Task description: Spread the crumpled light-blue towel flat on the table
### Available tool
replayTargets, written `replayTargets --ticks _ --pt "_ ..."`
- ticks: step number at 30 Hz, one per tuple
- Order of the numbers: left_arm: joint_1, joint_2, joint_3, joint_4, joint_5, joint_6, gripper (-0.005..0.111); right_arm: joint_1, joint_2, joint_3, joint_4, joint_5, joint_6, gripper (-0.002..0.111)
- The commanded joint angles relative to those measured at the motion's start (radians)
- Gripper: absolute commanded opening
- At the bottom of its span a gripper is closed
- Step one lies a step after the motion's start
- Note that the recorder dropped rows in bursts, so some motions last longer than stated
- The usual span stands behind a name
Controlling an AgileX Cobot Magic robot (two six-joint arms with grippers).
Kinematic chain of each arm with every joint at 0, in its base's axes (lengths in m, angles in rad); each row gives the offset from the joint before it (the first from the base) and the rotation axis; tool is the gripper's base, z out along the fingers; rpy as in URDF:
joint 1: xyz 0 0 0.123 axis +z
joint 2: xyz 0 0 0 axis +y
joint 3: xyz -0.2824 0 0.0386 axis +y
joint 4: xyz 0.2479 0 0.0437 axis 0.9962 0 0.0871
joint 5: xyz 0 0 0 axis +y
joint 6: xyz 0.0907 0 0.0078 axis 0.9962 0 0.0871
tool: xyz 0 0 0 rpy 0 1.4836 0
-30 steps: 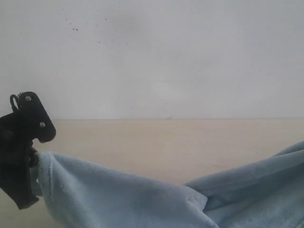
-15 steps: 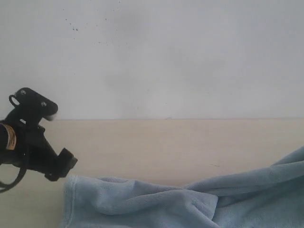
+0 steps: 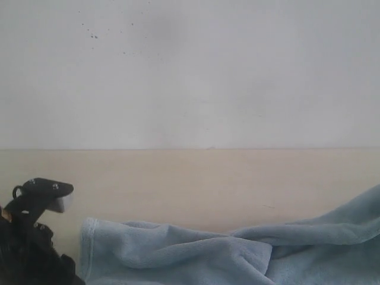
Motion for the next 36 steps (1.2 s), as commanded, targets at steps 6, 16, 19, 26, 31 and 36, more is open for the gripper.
replayTargets --ticks 6,16,19,26,31,36 --pt "-0.001 0.098 0.025 -0.073 -0.124 0.022 0.074 -0.003 -0.002 0.0 0.008 0.045 0.024 0.0" --pt "-0.001 0.223 -0.03 -0.419 -0.141 0.356 0.068 -0.003 -0.002 0.0 0.013 0.04 0.024 0.0" --pt "-0.001 0.239 -0.032 -0.447 -0.136 0.38 0.05 -0.003 -0.002 0.0 0.013 0.038 0.024 0.0" --pt "-0.001 0.151 -0.068 -0.426 -0.034 0.438 0.004 -0.003 -0.004 0.0 0.013 0.083 0.024 0.0" --pt "0.002 -0.079 -0.068 -0.268 -0.112 0.373 0.004 -0.003 -0.109 0.0 0.013 0.047 0.024 0.0" --pt "0.044 -0.178 -0.066 0.137 -0.208 0.065 0.004 -0.003 -0.188 0.0 0.008 -0.181 -0.022 0.0"
